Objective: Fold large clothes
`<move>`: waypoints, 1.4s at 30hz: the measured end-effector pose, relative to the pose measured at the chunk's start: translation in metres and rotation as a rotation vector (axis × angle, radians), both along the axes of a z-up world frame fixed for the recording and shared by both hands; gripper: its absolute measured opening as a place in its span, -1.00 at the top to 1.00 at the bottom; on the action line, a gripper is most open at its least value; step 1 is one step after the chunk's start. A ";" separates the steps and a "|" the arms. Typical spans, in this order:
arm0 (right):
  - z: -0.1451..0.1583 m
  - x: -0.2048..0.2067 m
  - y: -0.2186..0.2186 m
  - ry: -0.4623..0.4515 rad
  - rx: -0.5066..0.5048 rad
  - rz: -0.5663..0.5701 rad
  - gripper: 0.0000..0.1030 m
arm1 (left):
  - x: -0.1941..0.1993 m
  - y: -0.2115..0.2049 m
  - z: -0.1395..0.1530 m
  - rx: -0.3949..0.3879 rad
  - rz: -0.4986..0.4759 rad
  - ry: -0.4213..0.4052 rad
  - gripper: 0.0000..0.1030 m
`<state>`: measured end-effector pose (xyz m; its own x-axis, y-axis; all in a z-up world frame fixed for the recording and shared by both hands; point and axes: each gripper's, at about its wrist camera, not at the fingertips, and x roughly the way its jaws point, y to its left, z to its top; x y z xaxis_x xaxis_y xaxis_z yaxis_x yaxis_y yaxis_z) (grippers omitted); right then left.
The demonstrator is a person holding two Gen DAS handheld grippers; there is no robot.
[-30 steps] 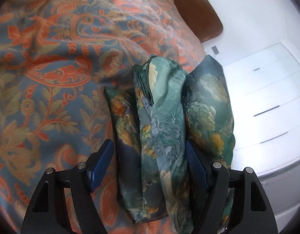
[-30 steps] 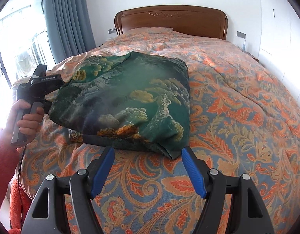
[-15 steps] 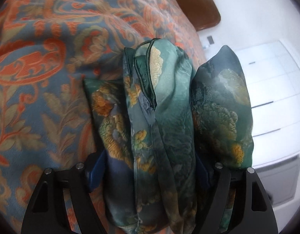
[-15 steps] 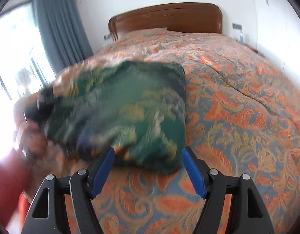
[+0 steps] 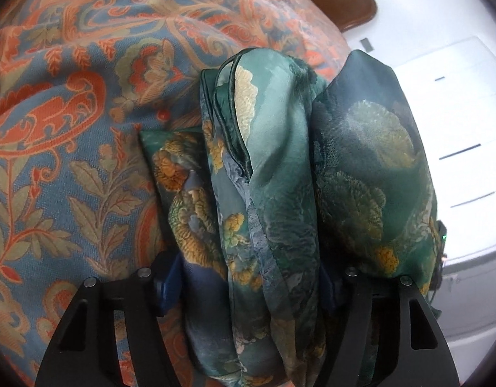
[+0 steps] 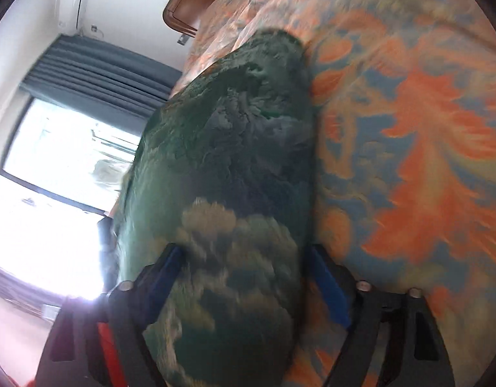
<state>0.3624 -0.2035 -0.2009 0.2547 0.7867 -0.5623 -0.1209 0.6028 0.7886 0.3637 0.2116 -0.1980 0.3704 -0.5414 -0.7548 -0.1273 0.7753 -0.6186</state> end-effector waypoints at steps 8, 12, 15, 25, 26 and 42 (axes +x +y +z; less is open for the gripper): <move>0.070 -0.039 0.091 -0.409 -0.470 0.160 -0.19 | -0.024 -0.056 0.067 0.258 -0.013 -0.110 0.42; 0.105 -0.076 0.104 -0.595 -0.517 0.165 -0.17 | -0.022 -0.070 0.113 0.285 -0.029 -0.198 0.42; 0.127 -0.075 0.103 -0.654 -0.497 0.115 -0.17 | 0.003 -0.078 0.138 0.289 -0.035 -0.246 0.42; 0.141 0.034 0.079 -0.662 -0.442 0.019 -0.17 | 0.091 -0.096 0.130 0.386 -0.035 -0.281 0.33; 0.136 0.043 0.075 -0.642 -0.437 0.013 -0.17 | 0.099 -0.098 0.117 0.396 -0.034 -0.260 0.22; 0.117 0.000 -0.007 -0.566 -0.568 -0.253 -0.80 | -0.096 -0.091 0.162 0.698 0.207 -0.603 -0.99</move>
<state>0.3629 -0.2103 -0.0838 0.7481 0.3040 -0.5898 -0.2151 0.9520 0.2178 0.2682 0.1203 -0.0363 0.8422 0.0808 -0.5331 -0.1138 0.9931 -0.0293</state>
